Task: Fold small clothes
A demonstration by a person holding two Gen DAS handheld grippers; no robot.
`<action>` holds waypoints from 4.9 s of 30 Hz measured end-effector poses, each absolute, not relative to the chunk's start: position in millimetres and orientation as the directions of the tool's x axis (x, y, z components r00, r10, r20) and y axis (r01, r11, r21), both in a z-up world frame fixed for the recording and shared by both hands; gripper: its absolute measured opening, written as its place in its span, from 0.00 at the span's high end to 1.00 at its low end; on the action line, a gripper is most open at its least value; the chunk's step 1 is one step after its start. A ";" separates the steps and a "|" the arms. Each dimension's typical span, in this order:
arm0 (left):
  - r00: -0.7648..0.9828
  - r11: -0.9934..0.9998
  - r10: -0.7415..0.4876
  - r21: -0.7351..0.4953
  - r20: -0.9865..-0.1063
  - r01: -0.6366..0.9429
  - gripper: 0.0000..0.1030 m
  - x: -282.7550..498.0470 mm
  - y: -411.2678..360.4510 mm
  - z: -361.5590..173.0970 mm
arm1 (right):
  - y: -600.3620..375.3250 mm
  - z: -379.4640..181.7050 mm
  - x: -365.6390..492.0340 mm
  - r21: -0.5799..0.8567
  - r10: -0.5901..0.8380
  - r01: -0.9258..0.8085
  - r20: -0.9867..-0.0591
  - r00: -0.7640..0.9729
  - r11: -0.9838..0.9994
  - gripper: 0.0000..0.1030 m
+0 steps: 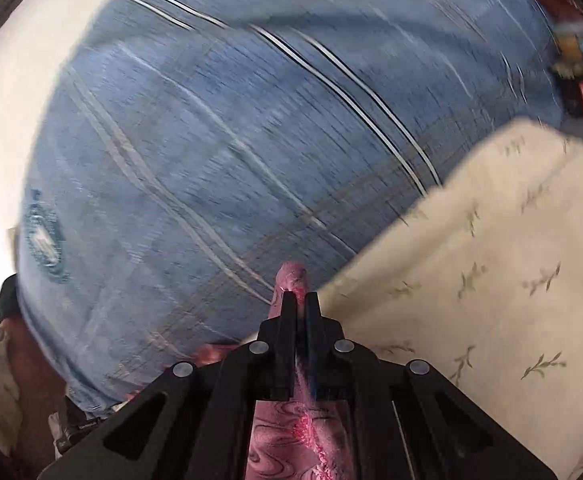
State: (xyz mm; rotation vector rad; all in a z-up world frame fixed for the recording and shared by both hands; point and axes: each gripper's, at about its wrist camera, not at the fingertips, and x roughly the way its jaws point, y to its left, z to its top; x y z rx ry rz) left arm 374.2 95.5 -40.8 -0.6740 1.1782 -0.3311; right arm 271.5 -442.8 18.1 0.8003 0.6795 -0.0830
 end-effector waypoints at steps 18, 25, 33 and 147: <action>0.321 0.764 -0.611 -0.645 -0.724 0.000 0.93 363.6 57.7 -22.5 | -451.8 -8.3 255.1 0.633 0.185 0.338 -0.614 0.767 0.696 0.96; 0.459 0.802 -0.536 -0.597 -0.709 0.014 0.98 363.3 70.7 -7.4 | -455.2 22.9 245.4 0.715 0.199 0.218 -0.450 0.870 0.664 0.97; 0.420 0.798 -0.510 -0.595 -0.751 -0.093 0.97 356.8 91.3 -28.9 | -443.3 -17.1 246.2 0.586 0.158 0.425 -0.695 0.701 0.690 0.89; 0.042 0.761 -0.640 -0.640 -0.767 -0.107 0.27 366.3 110.4 -44.9 | 36.3 5.2 161.1 -0.494 0.067 -0.313 -0.453 0.889 0.811 0.94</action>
